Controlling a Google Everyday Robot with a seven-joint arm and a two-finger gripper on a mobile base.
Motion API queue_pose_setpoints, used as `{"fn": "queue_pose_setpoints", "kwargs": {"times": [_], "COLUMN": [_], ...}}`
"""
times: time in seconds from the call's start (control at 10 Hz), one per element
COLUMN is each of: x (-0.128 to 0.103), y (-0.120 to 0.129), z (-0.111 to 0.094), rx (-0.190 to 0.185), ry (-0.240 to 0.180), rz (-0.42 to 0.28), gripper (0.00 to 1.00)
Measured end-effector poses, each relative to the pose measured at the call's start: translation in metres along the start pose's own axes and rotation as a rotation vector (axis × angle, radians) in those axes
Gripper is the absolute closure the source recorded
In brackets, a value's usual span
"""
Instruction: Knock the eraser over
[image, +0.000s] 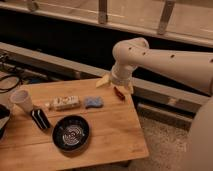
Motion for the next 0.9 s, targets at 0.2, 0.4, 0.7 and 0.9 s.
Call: {"fn": "queue_pose_setpoints", "kwargs": {"times": [0.2,0.4,0.7,0.9], "x": [0.001,0.001,0.003,0.004], "y": [0.001,0.014,0.011,0.02], "z": [0.0,0.003,0.002,0.004], "rx": [0.006,0.008,0.016,0.018], "ry": [0.001,0.005,0.009,0.013], "rz": [-0.007,-0.03,-0.032,-0.051], "gripper": [0.08,0.21,0.22,0.32]}}
